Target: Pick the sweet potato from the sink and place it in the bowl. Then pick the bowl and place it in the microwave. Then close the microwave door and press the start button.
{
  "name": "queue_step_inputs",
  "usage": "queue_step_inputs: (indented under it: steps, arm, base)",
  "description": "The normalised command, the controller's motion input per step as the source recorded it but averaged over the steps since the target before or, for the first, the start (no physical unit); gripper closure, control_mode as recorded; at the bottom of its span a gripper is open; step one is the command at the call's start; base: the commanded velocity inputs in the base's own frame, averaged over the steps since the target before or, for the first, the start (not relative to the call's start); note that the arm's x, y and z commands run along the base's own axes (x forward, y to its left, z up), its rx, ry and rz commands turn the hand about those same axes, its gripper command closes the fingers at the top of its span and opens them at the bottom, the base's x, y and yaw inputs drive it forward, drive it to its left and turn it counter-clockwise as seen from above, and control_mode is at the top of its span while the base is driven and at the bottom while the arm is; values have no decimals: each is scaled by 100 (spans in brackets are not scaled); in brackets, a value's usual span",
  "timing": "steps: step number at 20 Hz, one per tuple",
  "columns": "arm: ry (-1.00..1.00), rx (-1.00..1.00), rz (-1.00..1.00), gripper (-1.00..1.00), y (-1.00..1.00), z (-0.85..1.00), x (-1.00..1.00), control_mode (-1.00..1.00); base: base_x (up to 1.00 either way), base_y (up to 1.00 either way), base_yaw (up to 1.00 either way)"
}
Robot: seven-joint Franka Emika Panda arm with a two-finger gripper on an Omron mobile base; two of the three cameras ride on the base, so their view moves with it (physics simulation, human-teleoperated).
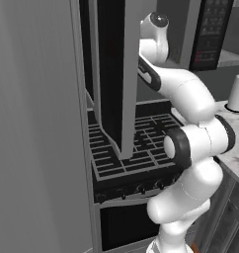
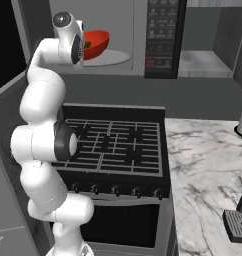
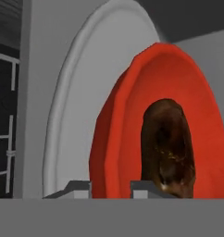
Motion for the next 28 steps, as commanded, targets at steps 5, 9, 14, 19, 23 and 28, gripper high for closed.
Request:
queue_step_inputs:
  steps: [5,9,14,19,23,28]
  arm:
    - [12,0,-1,100,0,-2,39,-100]
    - [6,0,0,100,0,-36,0,-100]
    - [0,0,0,100,0,-72,0,-100]
    - [0,0,0,-100,0,-63,0,-100]
    - [-8,0,0,-100,0,1,-26,-100]
    - [-17,1,0,-100,0,11,-96,-100]
  base:
    - [0,0,0]
    - [0,0,0]
    - [0,0,0]
    - [0,0,0]
    - [0,0,0]
    - [0,0,0]
